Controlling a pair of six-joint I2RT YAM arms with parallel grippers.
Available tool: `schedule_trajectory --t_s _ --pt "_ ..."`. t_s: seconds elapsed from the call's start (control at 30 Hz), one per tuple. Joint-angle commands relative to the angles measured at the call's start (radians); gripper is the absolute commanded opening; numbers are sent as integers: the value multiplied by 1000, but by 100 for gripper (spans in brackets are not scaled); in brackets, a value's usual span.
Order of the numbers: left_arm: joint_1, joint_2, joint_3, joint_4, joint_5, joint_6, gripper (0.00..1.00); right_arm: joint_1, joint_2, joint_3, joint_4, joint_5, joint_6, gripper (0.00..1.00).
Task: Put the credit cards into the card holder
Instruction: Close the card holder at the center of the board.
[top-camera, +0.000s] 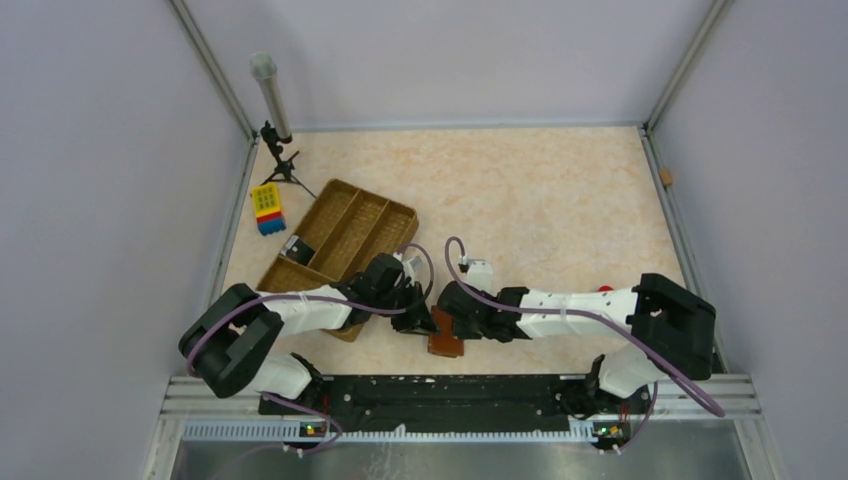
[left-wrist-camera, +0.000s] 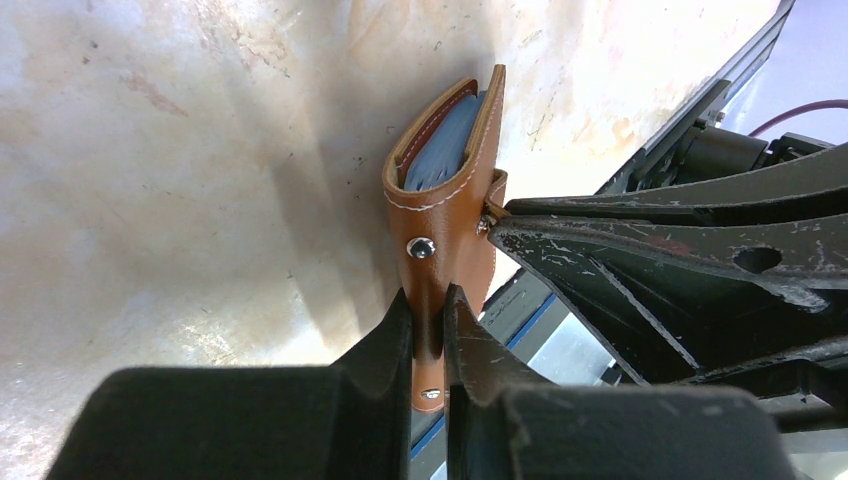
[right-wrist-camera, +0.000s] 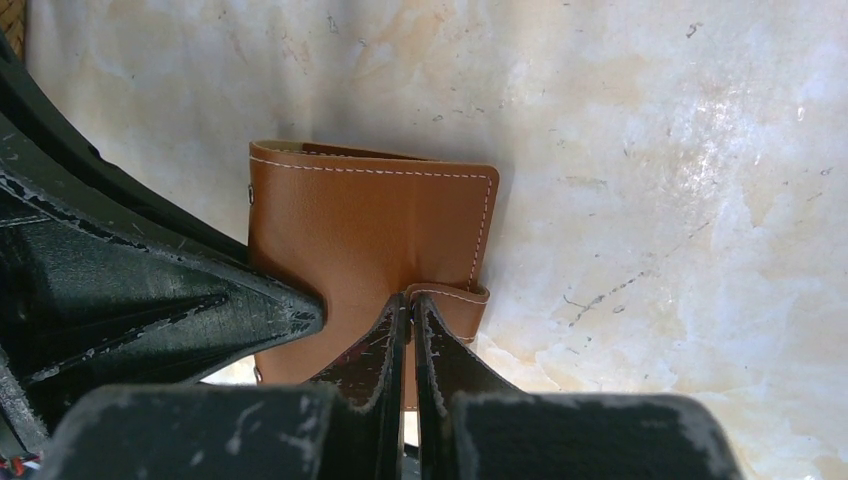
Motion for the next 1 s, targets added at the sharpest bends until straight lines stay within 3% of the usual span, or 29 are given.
schedule_trajectory --t_s 0.0,0.83,0.97 --pt "-14 35 -18 -108 -80 44 0 18 28 22 70 -14 -22 0" --pt "-20 32 -6 -75 -82 16 0 89 259 228 -40 -50 -73 0" --pt "-20 28 -17 -7 -92 -24 0 94 311 248 -51 -65 -62 0"
